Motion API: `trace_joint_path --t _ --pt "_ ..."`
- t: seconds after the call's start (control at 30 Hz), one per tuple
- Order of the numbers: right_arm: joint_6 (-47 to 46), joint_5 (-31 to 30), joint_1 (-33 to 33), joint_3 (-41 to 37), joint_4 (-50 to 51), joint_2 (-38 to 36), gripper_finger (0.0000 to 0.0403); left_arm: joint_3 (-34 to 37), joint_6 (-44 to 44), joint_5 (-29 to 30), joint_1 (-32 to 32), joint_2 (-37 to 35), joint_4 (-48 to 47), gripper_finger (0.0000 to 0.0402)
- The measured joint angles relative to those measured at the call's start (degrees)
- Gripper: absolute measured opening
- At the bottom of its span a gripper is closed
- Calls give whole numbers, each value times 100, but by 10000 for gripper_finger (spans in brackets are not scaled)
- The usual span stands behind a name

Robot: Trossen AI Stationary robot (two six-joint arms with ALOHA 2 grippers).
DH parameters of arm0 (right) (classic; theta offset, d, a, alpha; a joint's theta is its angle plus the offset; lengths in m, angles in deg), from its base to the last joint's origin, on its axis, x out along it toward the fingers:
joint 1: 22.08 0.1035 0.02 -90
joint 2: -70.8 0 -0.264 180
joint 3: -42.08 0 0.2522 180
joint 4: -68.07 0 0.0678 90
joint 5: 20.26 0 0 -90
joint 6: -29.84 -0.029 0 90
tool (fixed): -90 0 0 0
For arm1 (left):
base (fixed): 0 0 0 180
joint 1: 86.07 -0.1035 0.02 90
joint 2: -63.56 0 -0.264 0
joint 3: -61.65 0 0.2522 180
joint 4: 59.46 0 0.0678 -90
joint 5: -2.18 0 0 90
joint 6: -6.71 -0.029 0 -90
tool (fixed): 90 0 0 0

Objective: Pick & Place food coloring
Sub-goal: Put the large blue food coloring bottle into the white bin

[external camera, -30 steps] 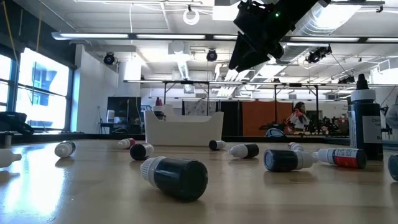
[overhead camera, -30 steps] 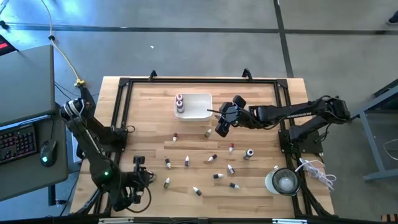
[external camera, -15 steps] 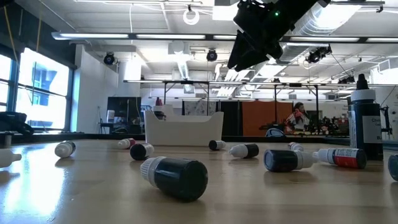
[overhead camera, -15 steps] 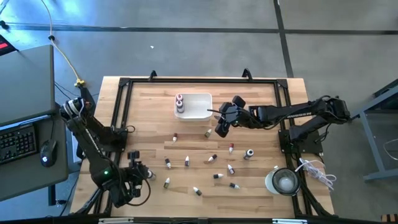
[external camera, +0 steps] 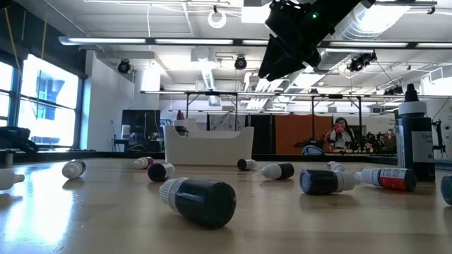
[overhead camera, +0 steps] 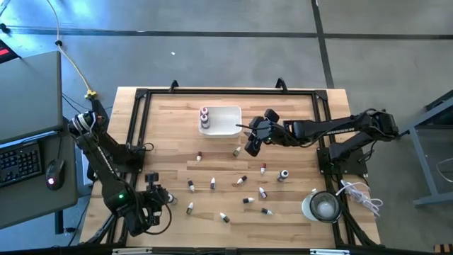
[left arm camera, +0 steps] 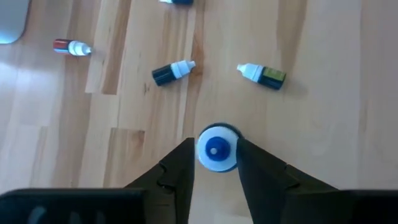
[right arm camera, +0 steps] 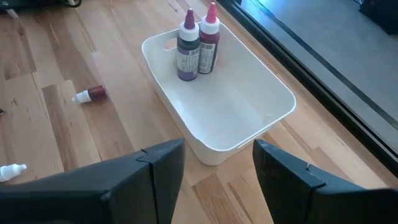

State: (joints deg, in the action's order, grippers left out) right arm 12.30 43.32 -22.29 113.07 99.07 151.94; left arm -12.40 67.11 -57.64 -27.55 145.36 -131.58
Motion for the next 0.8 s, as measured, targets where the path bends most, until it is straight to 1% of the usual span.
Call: trace_joint_path --t 0.23,0.37,0.47,0.63,0.8 --pt "0 0 0 0 2 0 184 0 -6 -77 -2 0 73 48" --pt "0 2 0 0 2 0 184 0 38 -56 -2 0 73 34" --pt "-4 2 0 0 2 0 184 0 53 -72 -3 0 73 42" --pt "-7 4 0 0 2 0 184 6 55 -199 -6 4 73 79" --pt "-7 4 0 0 2 0 184 7 54 -113 -5 4 75 106"
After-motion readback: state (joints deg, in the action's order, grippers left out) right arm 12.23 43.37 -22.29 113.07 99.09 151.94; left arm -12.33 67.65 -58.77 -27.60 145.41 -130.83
